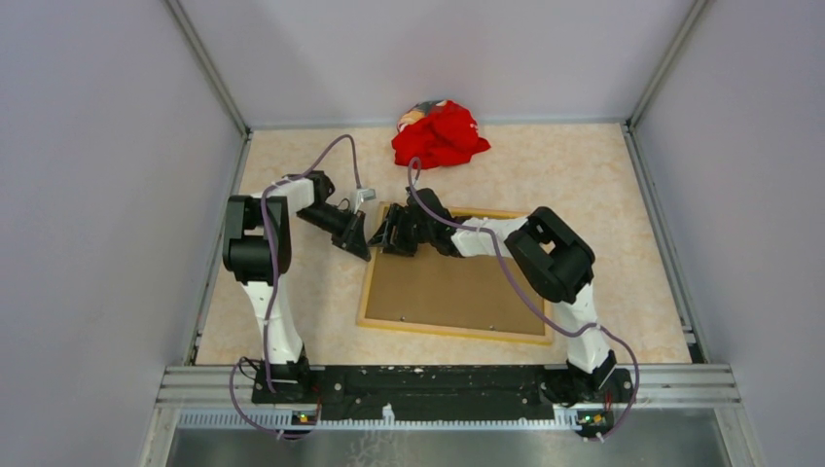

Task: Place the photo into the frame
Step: Install the photo frame at the center of the board.

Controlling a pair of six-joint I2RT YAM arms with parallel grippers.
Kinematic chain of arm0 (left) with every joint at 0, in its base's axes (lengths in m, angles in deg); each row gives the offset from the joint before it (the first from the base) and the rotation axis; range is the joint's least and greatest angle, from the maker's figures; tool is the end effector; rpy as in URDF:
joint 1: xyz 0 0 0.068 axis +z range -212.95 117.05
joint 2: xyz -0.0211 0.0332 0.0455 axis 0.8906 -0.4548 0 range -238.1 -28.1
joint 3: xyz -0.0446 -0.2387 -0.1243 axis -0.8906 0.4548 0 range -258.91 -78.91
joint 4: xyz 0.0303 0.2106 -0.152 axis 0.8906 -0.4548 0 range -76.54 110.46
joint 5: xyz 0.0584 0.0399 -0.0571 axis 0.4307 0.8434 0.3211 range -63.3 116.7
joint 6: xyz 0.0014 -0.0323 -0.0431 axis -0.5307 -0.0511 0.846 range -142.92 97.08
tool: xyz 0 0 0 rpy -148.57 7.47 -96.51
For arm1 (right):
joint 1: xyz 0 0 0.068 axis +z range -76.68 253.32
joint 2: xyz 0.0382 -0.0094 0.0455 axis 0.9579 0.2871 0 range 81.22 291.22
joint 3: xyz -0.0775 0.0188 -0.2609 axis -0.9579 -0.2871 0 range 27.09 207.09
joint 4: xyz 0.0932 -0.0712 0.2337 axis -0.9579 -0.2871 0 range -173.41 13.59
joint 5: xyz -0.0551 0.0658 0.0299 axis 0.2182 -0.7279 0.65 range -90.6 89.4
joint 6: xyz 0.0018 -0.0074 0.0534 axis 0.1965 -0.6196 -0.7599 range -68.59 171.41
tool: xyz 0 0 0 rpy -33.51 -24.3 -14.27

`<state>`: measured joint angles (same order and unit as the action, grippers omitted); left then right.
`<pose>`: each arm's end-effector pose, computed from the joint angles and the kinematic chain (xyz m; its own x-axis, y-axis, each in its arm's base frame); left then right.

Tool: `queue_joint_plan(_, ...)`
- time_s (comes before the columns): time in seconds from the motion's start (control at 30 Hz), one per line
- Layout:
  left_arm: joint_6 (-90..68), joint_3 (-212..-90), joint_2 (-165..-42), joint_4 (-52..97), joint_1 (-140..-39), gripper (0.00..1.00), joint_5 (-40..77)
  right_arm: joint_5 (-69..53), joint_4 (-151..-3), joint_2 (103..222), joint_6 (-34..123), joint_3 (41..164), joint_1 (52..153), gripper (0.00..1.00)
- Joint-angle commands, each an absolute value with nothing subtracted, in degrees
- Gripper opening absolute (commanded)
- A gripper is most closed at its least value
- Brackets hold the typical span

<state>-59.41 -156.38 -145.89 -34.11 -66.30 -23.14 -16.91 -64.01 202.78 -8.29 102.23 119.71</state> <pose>0.3582 -0.0482 0.1376 -0.8159 0.4319 -0.3843 0.5695 0.4860 -0.6629 0.3101 0.3401 0.1418 -0.9334 0.2215 -0.2824 -0.0985 0.5986 0.7949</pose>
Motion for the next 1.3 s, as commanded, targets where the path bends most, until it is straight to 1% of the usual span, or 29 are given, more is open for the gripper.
queue_joint_plan(0.0,-62.3,-154.6,-145.6,-30.3,-67.2,0.12,-19.0,-15.4,-64.9,204.1,-7.5,104.3,120.5,0.54)
queue_joint_plan(0.67,-63.1,-154.4,-145.2,-30.6,-67.2,0.11,-19.2,-13.3,-64.7,206.4,-7.2,105.9,120.5,0.53)
queue_joint_plan(1.03,-63.8,-153.8,-145.4,-30.8,-67.2,0.11,-19.9,-10.6,-60.9,206.7,-10.1,102.7,120.7,0.51)
queue_joint_plan(1.27,-63.9,-153.6,-145.8,-31.0,-67.3,0.12,-20.2,-10.8,-60.0,208.2,-11.6,103.4,121.0,0.50)
